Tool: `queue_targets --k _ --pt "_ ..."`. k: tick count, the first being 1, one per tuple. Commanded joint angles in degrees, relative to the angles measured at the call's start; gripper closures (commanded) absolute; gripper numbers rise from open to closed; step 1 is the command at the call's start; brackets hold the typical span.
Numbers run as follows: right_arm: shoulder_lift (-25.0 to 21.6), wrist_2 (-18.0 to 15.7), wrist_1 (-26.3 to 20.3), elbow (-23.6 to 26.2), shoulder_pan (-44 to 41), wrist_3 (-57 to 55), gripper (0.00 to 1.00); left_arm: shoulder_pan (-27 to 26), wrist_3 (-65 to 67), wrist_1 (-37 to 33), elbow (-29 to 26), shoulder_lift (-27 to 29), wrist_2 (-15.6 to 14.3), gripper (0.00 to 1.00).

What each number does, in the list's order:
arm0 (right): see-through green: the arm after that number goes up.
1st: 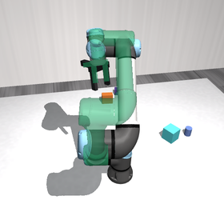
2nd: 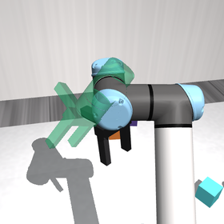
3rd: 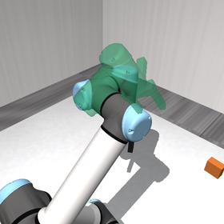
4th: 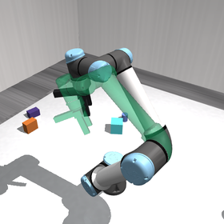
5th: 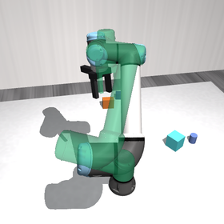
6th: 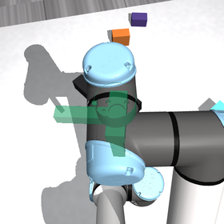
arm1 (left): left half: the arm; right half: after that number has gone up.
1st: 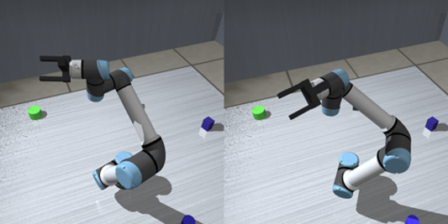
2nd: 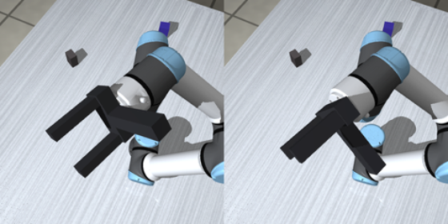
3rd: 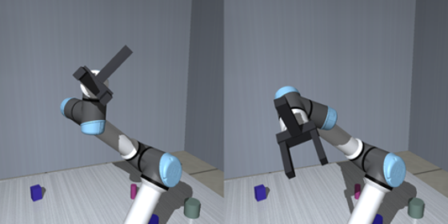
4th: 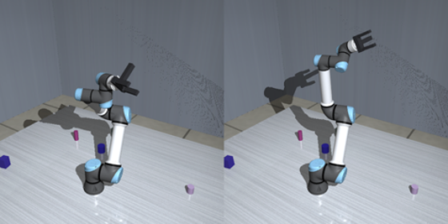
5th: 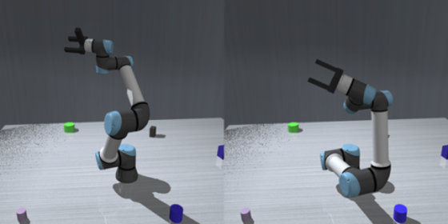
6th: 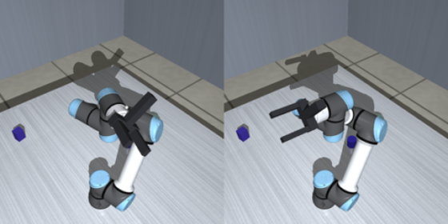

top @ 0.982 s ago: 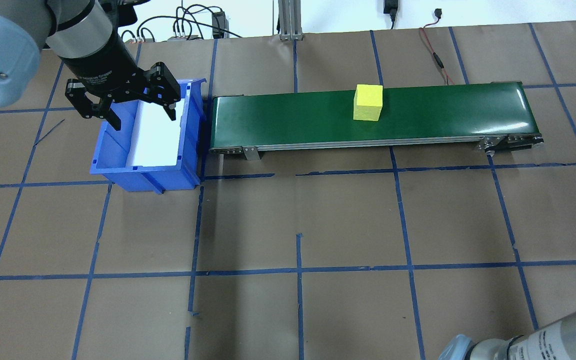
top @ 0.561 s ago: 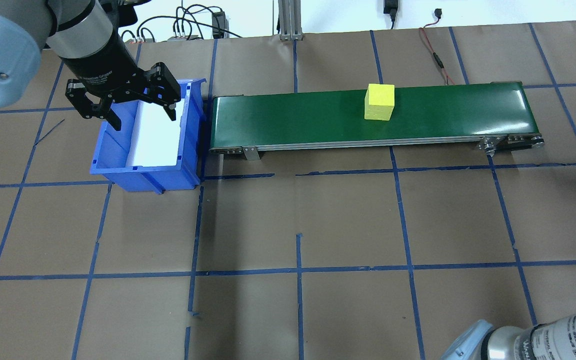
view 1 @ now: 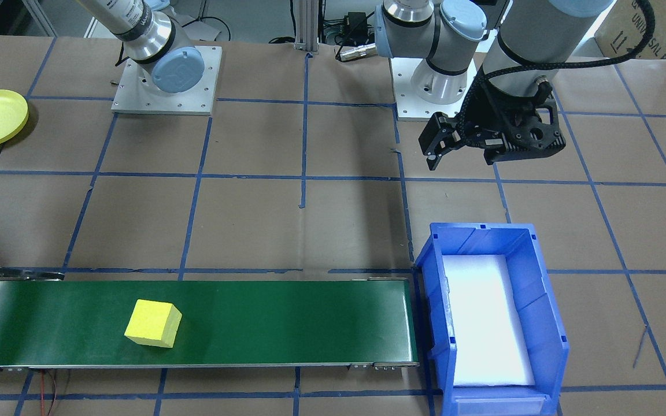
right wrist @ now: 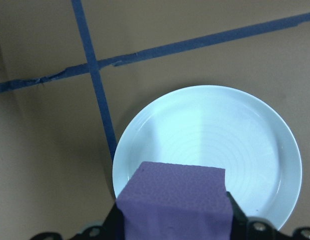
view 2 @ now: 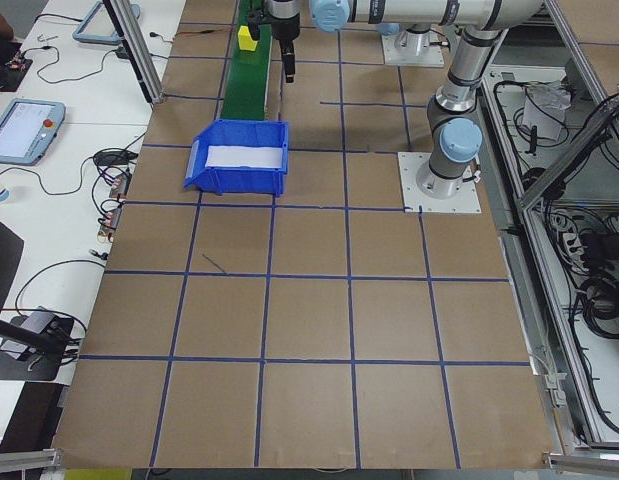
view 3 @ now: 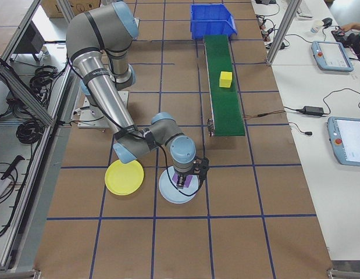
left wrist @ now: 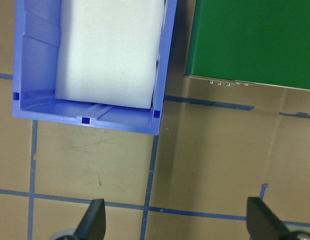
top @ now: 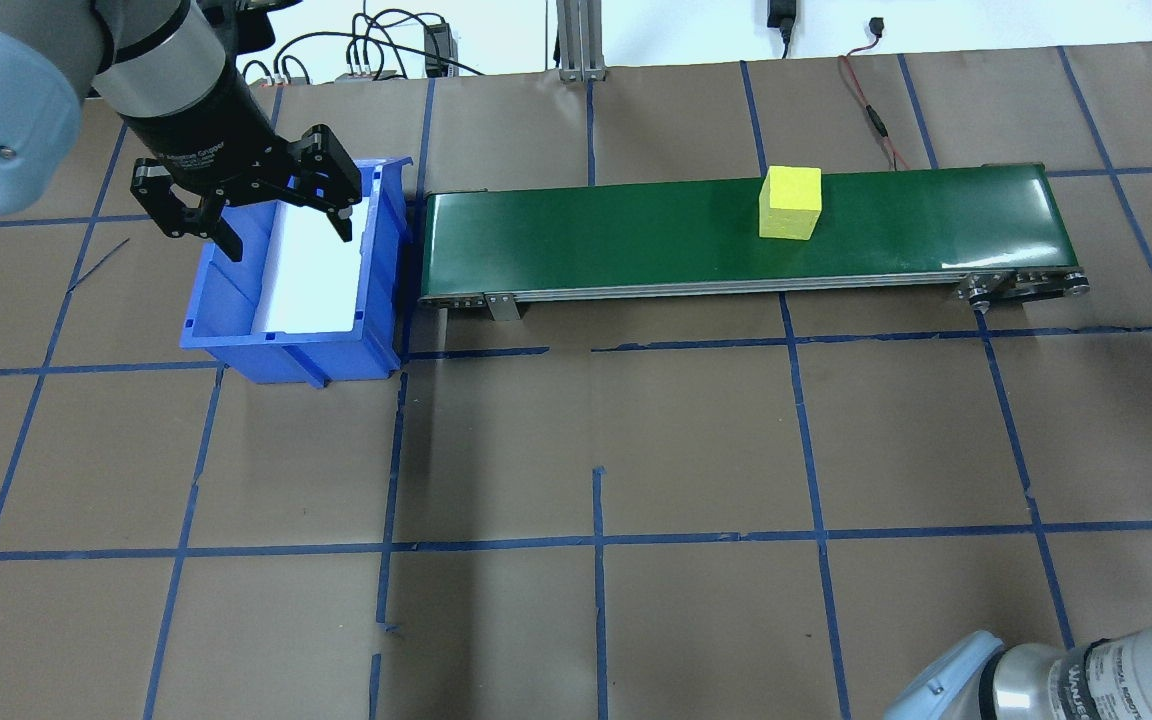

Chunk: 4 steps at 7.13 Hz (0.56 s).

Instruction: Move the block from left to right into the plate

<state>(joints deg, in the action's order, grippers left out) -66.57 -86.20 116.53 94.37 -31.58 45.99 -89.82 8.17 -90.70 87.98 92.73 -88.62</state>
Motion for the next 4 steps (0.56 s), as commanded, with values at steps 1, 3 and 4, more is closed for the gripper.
queue_targets --k 1,3,4 --pt "-1.44 1.38 -6.0 -1.29 -0.06 -1.67 0.0 0.0 0.0 -0.09 0.09 0.0 0.03 0.0" --pt "-4.17 7.53 -11.32 -1.12 -7.39 -10.61 0.0 0.0 0.0 -0.09 0.09 0.0 0.03 0.0" --pt "-5.13 7.8 -12.81 -1.38 -12.49 -20.14 0.0 0.0 0.09 -0.09 0.09 0.09 0.03 0.0"
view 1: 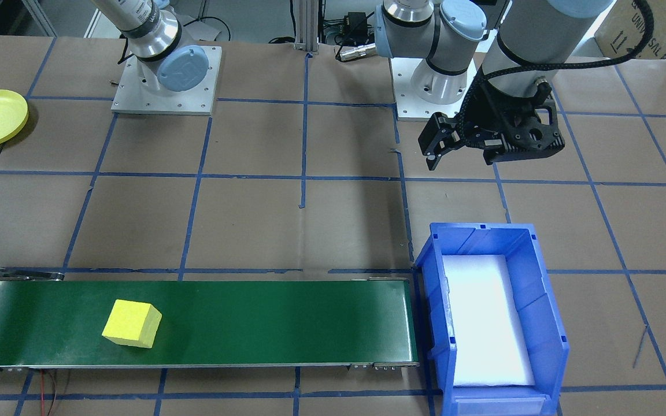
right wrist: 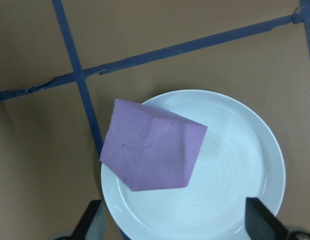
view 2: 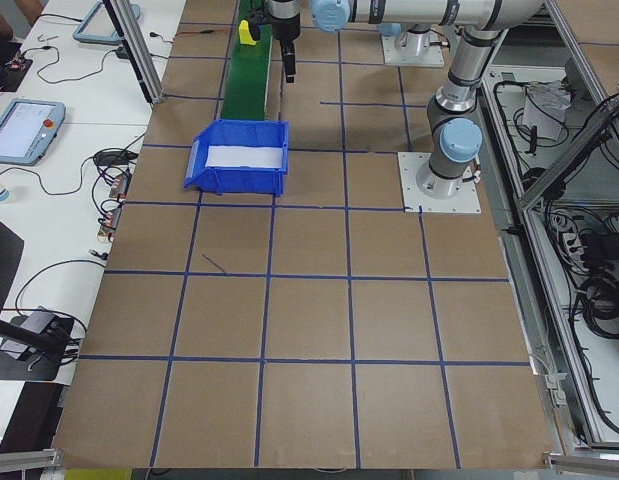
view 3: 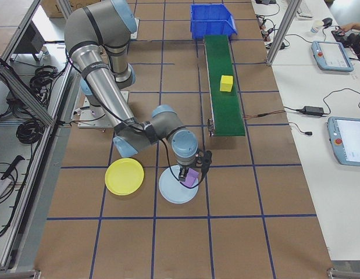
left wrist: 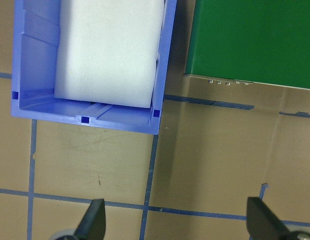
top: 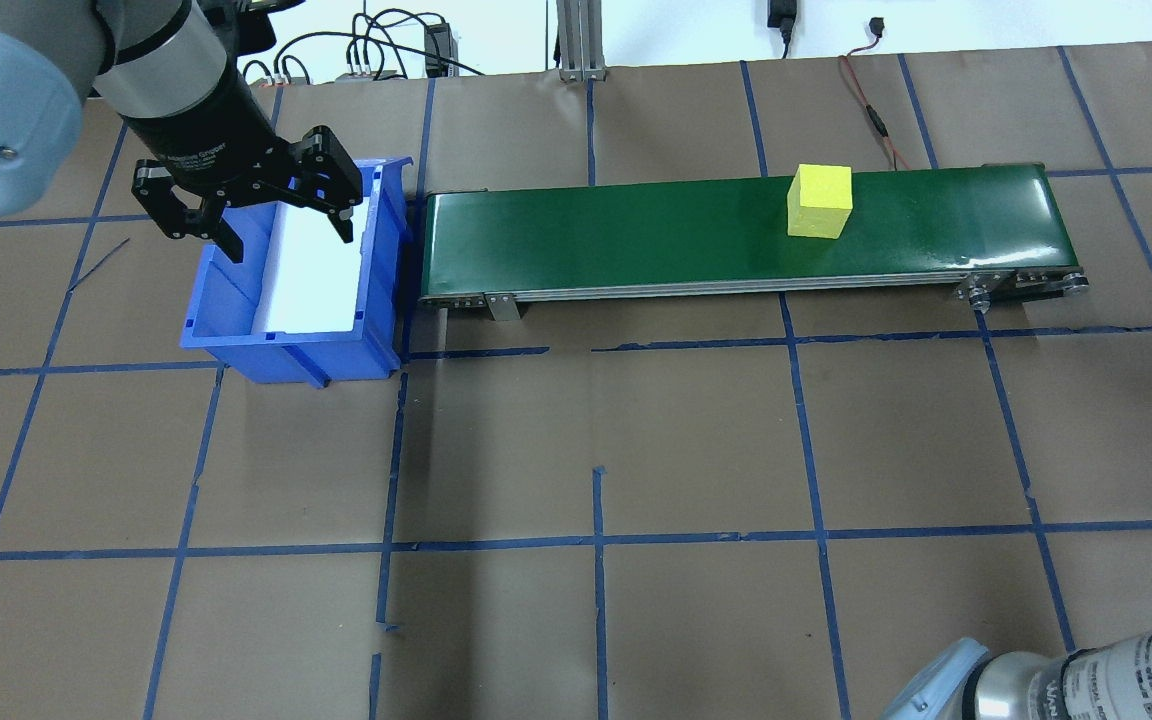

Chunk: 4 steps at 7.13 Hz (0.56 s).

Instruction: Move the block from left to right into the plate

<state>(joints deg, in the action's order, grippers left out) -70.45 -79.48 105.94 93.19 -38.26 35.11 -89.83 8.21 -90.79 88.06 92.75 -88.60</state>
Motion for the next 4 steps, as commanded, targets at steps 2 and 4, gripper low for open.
queue_targets --k 2,4 --pt "-3.37 9.22 -1.53 -1.85 -15.75 -22.05 0.0 0.0 0.05 0.0 0.01 0.06 0.0 0.0" --pt "-1.54 13.89 1.09 -2.83 -19.55 -24.82 0.0 0.0 0.05 0.08 0.01 0.15 0.09 0.0"
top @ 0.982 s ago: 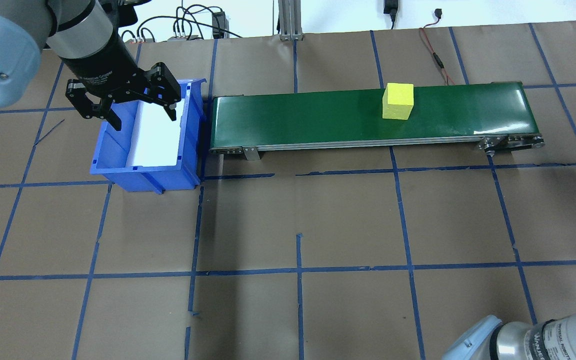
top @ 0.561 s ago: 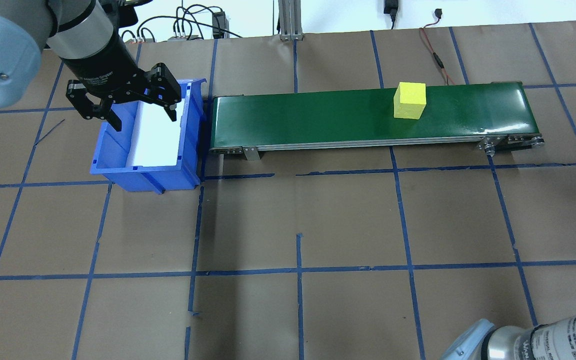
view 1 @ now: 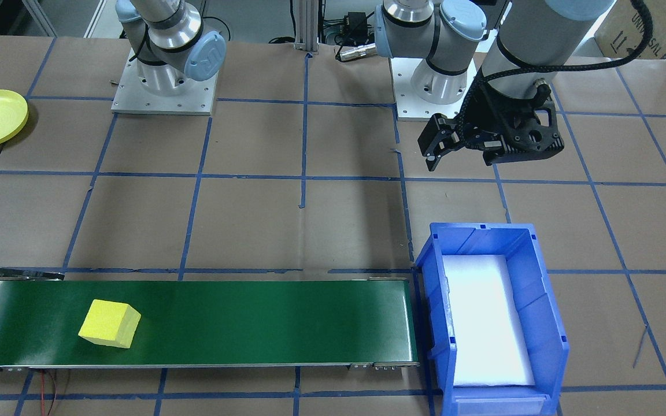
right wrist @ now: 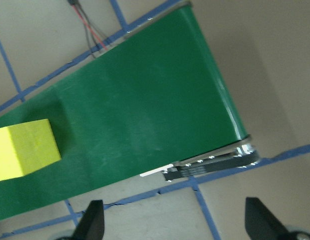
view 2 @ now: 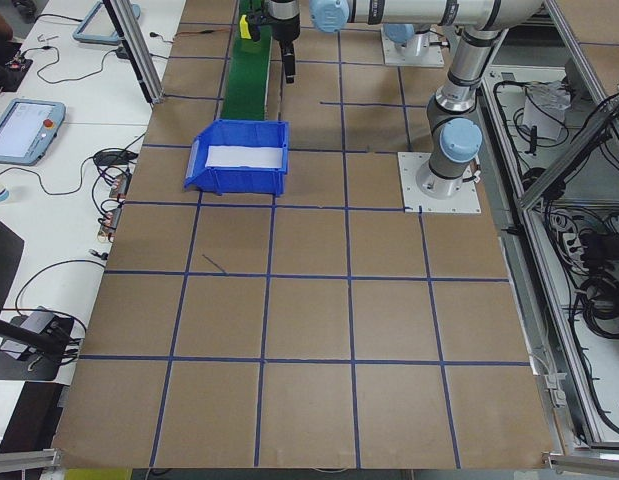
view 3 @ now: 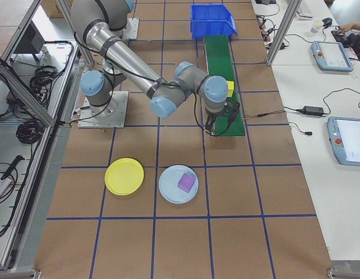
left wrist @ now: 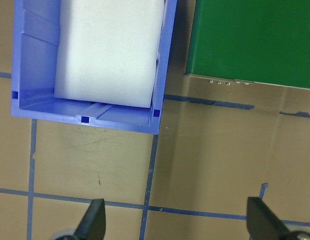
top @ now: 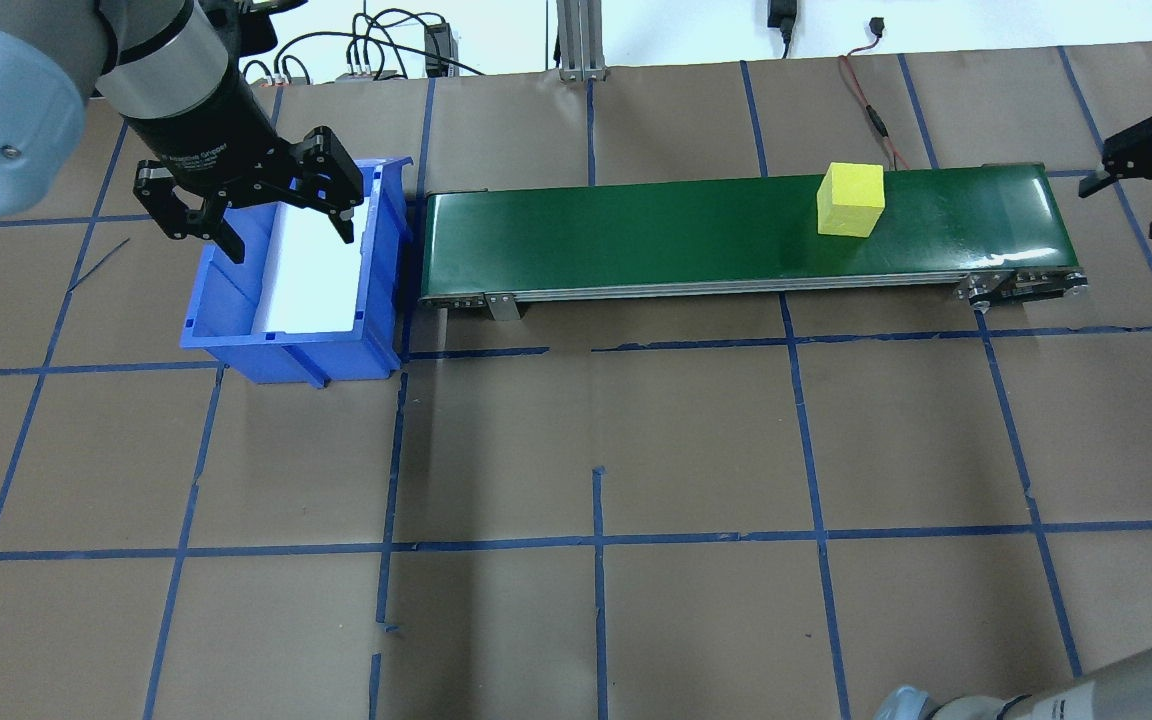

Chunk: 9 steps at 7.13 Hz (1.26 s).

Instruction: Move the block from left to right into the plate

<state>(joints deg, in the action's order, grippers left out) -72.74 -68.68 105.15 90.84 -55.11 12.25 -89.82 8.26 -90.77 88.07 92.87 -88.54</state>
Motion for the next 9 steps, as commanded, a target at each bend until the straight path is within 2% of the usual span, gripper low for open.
queue_targets --k 1,2,4,9 --pt "1.19 7.03 3.64 -0.84 -4.03 -2.75 0.0 0.0 -0.09 0.07 0.0 0.03 0.03 0.0" --pt "3.46 8.37 7.66 -0.23 -5.17 -1.71 0.0 0.0 0.0 0.07 0.0 0.21 0.03 0.0" --pt "5.32 7.77 11.46 -0.58 -8.95 -2.32 0.0 0.09 -0.09 0.68 0.0 0.38 0.03 0.0" --pt "11.37 7.42 14.82 0.3 -9.4 -1.7 0.0 0.0 -0.09 0.86 -0.09 0.38 0.03 0.0"
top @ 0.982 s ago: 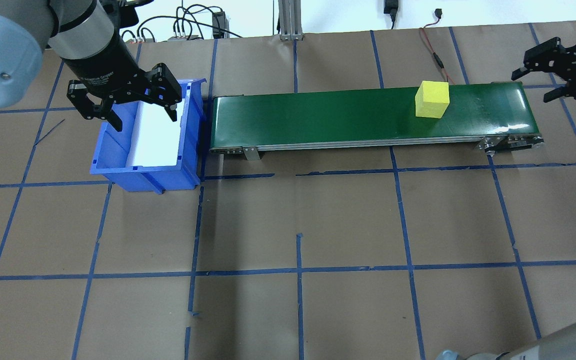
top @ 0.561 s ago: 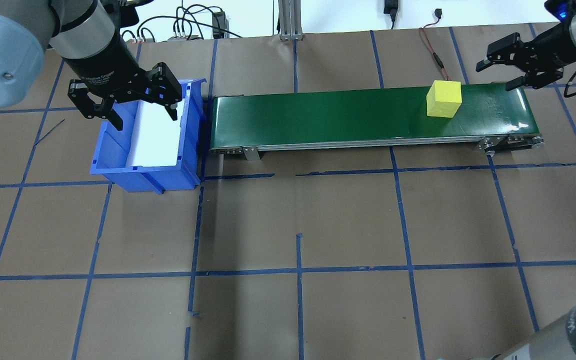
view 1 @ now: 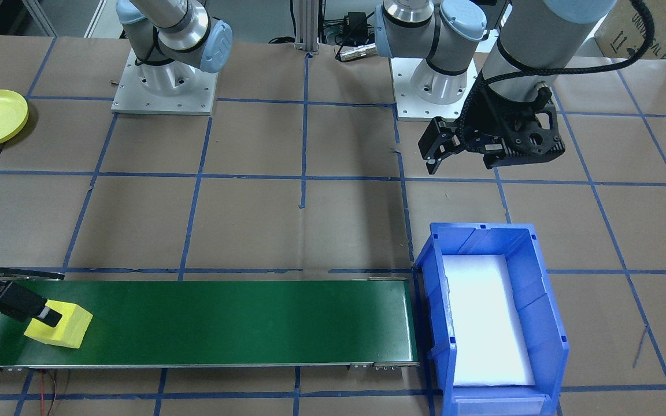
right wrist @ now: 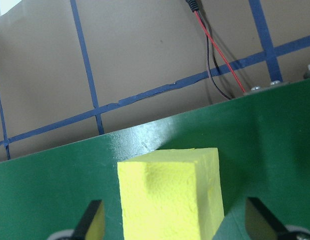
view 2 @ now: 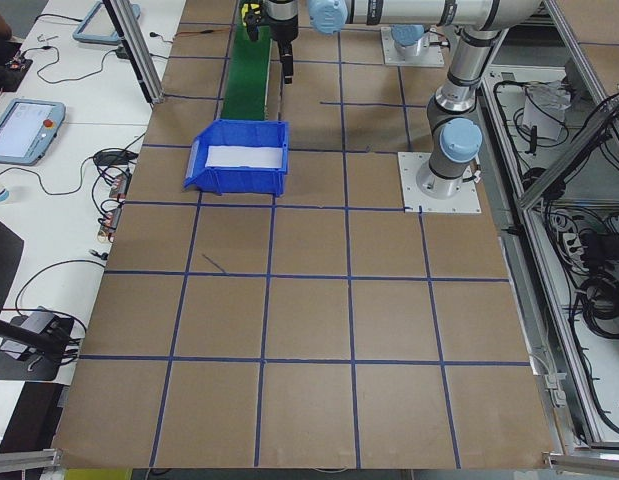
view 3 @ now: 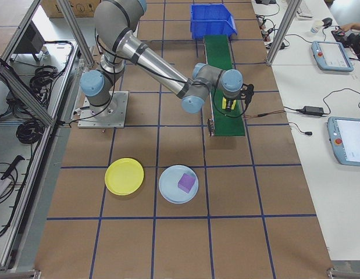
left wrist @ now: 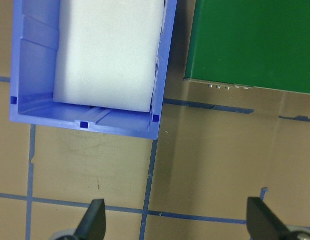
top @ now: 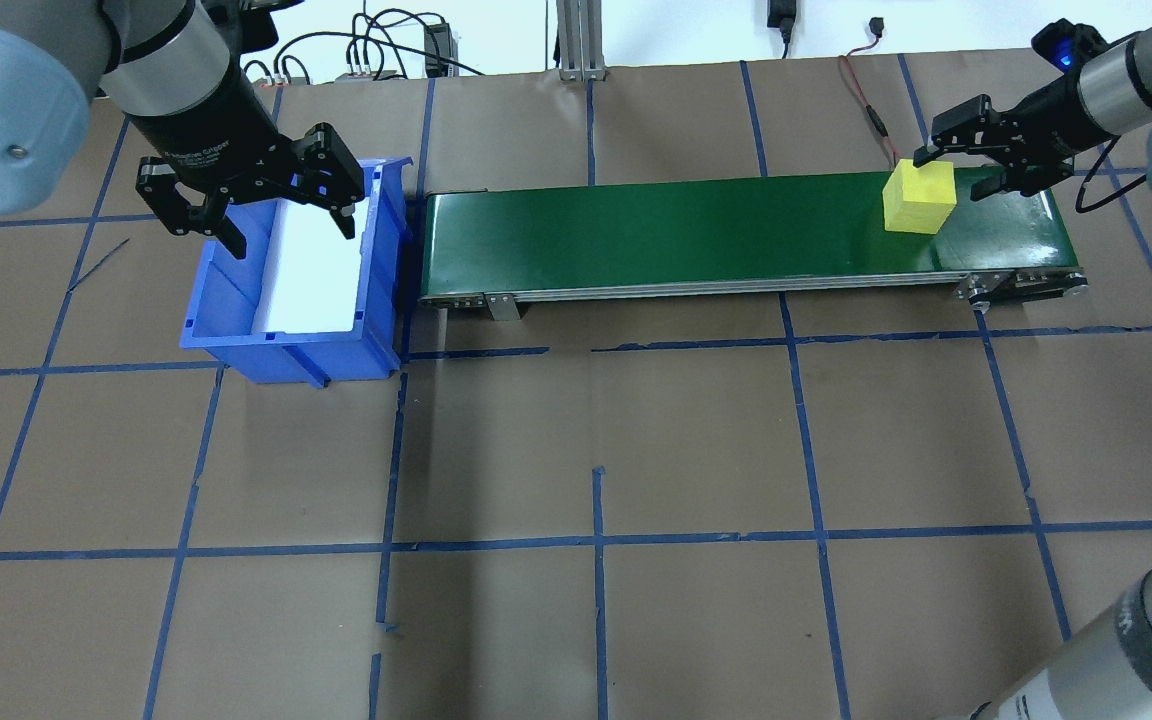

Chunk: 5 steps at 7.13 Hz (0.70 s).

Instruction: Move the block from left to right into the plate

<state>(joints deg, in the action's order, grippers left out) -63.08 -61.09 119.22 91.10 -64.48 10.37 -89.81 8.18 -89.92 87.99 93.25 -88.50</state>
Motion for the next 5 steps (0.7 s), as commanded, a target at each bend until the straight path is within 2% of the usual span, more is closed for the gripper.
queue_targets --k 1,2,3,4,5 --pt "2.08 -2.95 0.84 0.04 -0.03 0.53 0.17 -0.01 -0.01 0.0 -0.01 0.0 -0.09 0.0" --pt "2.17 -3.85 1.02 -0.13 -0.03 0.79 0.33 -0.01 -0.01 0.0 -0.01 0.0 0.0 0.0" --pt "2.34 -7.6 3.8 -0.31 0.06 3.49 0.42 -0.01 -0.01 0.0 -0.01 0.0 0.0 0.0" --pt "1.65 -11.73 4.35 -0.4 0.06 4.13 0.5 -0.1 -0.01 0.0 -0.01 0.0 0.0 0.0" --pt "0.33 -15.51 4.36 -0.4 0.15 5.0 0.5 -0.1 -0.01 0.0 -0.01 0.0 -0.09 0.0"
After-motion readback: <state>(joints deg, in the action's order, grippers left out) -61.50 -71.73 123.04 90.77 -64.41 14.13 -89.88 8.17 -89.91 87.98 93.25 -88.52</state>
